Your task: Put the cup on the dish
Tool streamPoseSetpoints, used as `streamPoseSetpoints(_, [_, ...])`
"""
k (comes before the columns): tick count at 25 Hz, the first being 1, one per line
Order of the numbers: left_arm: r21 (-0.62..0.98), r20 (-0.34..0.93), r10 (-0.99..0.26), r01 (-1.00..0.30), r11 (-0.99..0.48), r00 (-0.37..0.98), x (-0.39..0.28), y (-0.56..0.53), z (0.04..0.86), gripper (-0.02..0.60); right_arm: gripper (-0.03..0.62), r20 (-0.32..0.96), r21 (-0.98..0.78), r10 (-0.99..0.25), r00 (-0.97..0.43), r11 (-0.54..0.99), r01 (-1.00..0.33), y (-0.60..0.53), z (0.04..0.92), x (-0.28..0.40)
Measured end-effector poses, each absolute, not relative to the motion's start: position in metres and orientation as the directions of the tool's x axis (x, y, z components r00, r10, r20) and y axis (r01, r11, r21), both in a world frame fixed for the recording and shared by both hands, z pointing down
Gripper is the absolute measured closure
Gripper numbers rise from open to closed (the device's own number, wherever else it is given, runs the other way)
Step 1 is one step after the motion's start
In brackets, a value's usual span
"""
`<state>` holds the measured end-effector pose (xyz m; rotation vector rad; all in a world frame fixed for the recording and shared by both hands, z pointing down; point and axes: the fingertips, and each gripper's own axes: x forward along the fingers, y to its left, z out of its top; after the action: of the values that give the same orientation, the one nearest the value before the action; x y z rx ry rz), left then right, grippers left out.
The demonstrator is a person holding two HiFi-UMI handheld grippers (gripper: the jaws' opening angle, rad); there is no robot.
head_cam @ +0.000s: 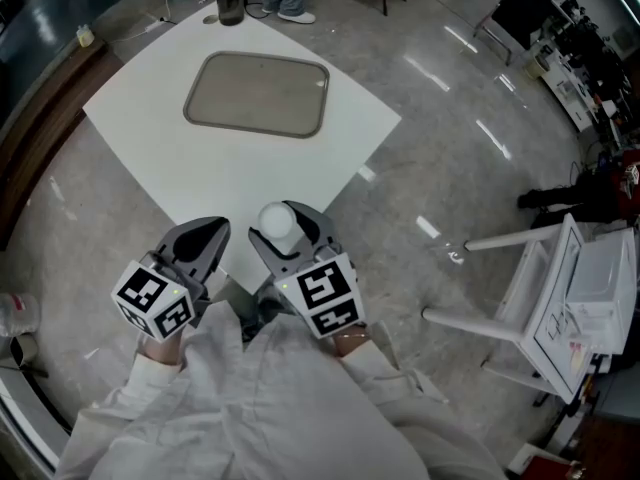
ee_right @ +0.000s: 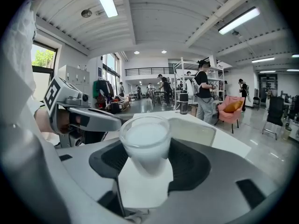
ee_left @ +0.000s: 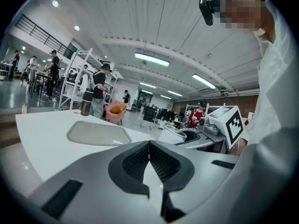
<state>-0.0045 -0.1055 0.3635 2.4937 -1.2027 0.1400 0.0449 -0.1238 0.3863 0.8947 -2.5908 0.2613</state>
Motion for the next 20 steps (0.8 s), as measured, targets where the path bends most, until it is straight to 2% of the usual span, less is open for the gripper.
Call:
streamPoseSetpoints(10, [0.292,0.232,-0.735,-0.767,-0.572,0.637,-0.02,-0.154,0.363,0.572,0.333,0.427,-0.05,-0.566,-0.705,0.764,-0.644,-0.172,0.39,0.028])
streamPoseSetpoints(20, [0.323,0.247,-0.668,-0.71,-0.626,0.702,-0.057,-0.228,0.37,0.574,0.333,0.454,-0.056,-0.597,-0.661,0.721,-0.691,-0.24,0.392,-0.014])
